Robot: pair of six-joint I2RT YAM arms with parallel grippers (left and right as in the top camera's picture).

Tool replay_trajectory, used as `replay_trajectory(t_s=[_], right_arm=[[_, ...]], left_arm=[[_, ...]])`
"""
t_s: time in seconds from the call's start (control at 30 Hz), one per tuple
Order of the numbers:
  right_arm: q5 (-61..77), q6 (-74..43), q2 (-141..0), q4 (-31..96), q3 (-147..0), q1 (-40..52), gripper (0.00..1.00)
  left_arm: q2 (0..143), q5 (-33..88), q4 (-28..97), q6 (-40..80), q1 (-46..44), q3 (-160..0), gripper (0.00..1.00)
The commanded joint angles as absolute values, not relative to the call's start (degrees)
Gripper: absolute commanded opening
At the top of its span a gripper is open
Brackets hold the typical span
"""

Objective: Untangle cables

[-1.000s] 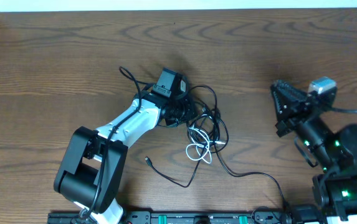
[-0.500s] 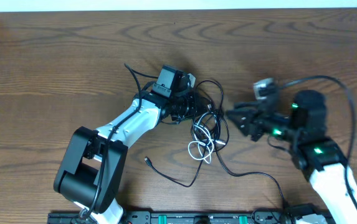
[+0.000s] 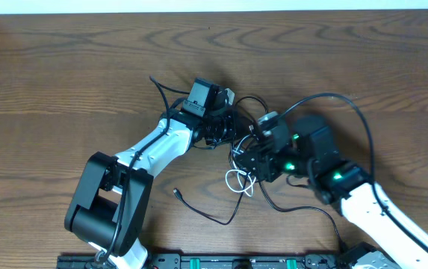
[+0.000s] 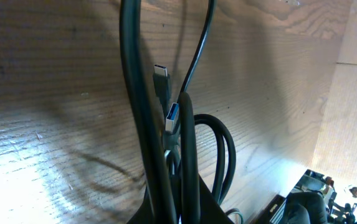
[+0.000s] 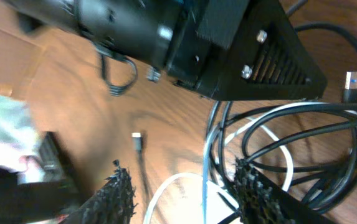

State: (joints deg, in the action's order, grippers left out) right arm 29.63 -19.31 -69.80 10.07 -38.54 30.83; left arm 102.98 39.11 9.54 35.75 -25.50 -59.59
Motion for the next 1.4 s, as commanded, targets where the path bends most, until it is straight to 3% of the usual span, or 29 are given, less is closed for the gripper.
replay_trajectory(t_s=[0.0, 0.47, 0.77, 1.0, 1.1, 1.23, 1.37], right_arm=[[13.8, -20.6, -71.8, 10.0, -39.1, 36.3, 0.49], [4.2, -21.5, -76.3, 4.8, -39.1, 42.5, 0.41], [5.0, -21.9, -76.3, 3.7, -39.1, 42.5, 0.2], [5.1, -21.9, -76.3, 4.5, -39.1, 42.5, 0.26], [5.1, -21.9, -76.6, 4.7, -39.1, 42.5, 0.21], [5.1, -21.8, -77.2, 4.7, -39.1, 42.5, 0.01], [6.4, -21.8, -77.1, 3.5, -39.1, 42.5, 0.01]], left_arm=[[103.7, 40.1, 9.3, 34.8, -25.3, -59.8, 0.08], [103.7, 40.1, 10.0, 34.8, -25.3, -59.8, 0.08], [103.7, 40.1, 10.0, 34.8, -25.3, -59.8, 0.08], [103.7, 40.1, 10.0, 34.8, -25.3, -59.8, 0.08], [103.7, 40.1, 10.0, 34.8, -25.3, -59.8, 0.08], [103.7, 40.1, 10.0, 34.8, -25.3, -59.8, 0.08], [103.7, 40.1, 10.0, 34.7, -25.3, -59.8, 0.08]])
